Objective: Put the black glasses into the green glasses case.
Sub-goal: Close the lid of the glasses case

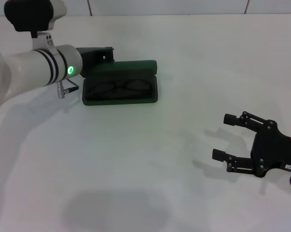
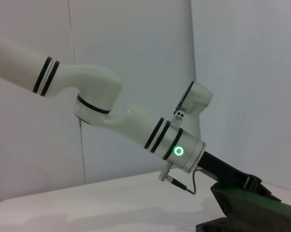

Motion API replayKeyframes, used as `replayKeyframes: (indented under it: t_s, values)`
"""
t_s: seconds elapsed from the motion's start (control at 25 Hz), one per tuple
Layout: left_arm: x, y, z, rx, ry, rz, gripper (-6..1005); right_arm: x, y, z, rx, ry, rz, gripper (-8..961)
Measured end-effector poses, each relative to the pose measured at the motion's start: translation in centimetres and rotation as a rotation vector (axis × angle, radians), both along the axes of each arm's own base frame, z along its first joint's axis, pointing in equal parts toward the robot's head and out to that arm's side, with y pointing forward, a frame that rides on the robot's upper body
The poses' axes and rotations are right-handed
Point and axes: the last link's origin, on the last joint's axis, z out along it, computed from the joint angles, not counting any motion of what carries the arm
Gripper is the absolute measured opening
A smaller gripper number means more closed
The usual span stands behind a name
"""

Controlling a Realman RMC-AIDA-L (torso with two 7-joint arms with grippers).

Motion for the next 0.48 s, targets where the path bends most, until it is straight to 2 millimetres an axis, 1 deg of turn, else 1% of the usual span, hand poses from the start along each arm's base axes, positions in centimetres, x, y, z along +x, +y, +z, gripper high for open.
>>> replayKeyframes:
  t_s: [0.24, 0.48]
  values:
    - [-0.36, -0.45, -0.15, -0.011, 0.009, -0.009, 56, -0.08, 0.04, -0.04, 0.000, 0.002, 0.001, 874]
    - [-0.31, -0.88, -0.66, -0.033, 0.029, -0.036, 57, -0.08, 0.06, -0.04, 0.002, 0.002, 0.000, 874]
